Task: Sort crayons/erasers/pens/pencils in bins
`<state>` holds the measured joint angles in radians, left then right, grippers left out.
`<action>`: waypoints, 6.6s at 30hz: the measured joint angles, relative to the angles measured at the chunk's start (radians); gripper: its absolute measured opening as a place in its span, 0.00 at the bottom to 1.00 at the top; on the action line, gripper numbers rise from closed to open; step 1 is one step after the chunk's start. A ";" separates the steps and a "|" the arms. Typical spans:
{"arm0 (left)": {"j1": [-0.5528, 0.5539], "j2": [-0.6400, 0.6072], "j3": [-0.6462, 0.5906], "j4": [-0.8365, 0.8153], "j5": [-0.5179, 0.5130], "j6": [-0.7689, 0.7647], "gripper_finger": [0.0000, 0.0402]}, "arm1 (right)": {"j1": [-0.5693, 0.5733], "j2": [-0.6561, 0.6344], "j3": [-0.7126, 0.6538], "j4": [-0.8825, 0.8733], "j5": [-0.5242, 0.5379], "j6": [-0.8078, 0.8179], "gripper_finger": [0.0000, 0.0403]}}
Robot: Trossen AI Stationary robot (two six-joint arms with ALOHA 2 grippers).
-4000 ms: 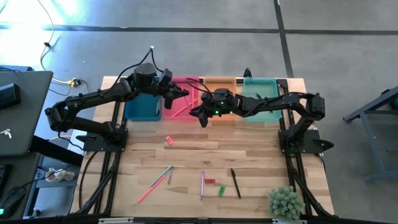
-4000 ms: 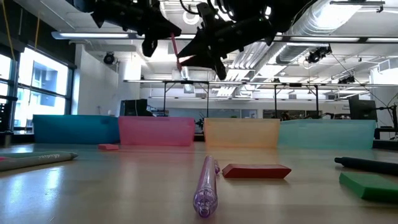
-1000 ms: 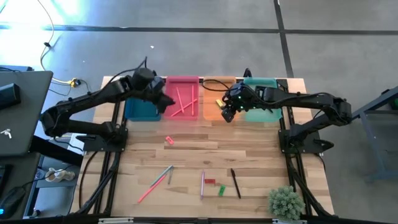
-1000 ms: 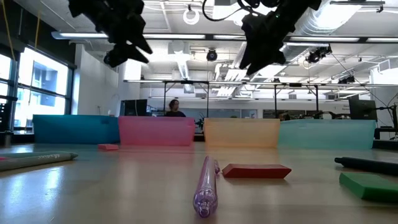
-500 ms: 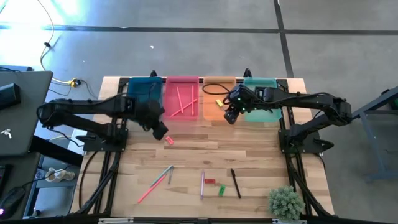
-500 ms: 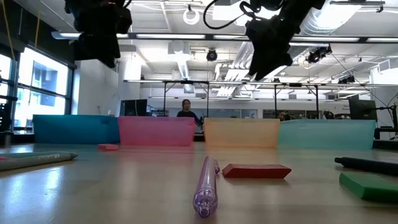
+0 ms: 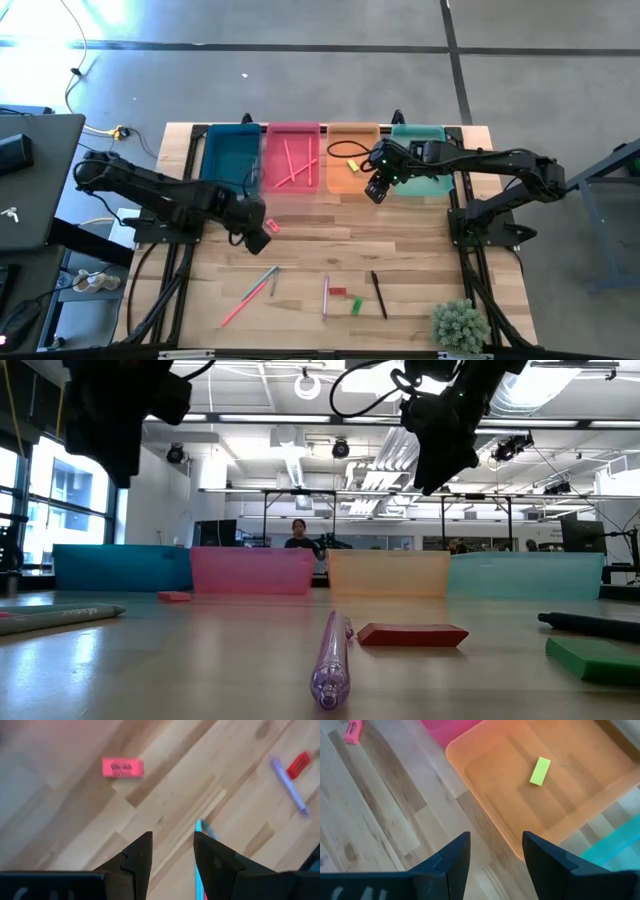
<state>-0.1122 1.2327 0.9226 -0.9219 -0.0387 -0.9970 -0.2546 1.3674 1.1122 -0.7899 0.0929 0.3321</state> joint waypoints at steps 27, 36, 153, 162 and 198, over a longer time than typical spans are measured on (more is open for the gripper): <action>-0.332 0.320 0.000 0.173 0.027 -0.378 0.33 | 0.000 0.000 0.000 -0.008 -0.003 -0.044 0.43; -0.375 0.329 0.000 0.179 0.001 -0.426 0.33 | 0.000 0.000 0.000 -0.007 -0.003 -0.042 0.43; -0.180 0.209 -0.010 0.270 -0.140 -0.196 0.00 | 0.064 -0.264 0.000 -0.062 -0.225 -0.079 0.43; -0.050 0.133 -0.008 0.610 -0.256 0.047 0.00 | 0.144 -0.262 0.000 0.076 -0.218 -0.079 0.43; 0.120 0.140 -0.008 1.236 -0.233 0.470 0.00 | 0.190 -0.108 0.001 0.722 -0.209 -0.098 0.43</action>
<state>0.0082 1.3731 0.9142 0.3138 -0.2722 -0.5270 -0.0642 1.2599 1.1133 -0.0680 -0.1163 0.2338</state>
